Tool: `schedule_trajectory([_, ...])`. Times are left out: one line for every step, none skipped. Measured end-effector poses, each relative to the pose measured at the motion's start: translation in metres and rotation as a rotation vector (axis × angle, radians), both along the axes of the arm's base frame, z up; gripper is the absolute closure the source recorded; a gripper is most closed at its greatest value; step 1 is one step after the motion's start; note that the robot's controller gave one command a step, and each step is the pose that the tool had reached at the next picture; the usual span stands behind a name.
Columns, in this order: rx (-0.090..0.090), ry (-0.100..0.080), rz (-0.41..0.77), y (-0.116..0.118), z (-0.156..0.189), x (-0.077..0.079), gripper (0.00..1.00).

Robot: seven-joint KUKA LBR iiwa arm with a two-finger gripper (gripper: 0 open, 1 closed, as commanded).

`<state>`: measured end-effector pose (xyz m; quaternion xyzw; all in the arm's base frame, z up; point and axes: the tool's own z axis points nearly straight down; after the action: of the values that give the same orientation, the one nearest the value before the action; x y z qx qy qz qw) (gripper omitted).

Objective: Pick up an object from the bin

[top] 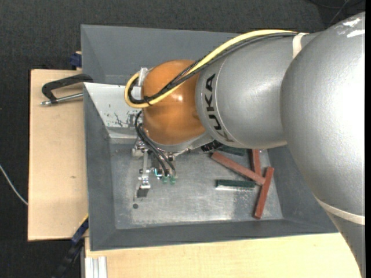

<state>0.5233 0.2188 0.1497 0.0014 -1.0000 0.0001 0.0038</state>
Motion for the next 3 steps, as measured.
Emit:
schedule_trajectory([0.002,-0.008,-0.002,-0.001,0.005,0.002,0.00])
schedule_trajectory([0.004,-0.014,0.005,-0.006,-0.046,-0.010,0.00])
schedule_trajectory([0.003,-0.006,-0.001,-0.018,-0.078,-0.019,0.00])
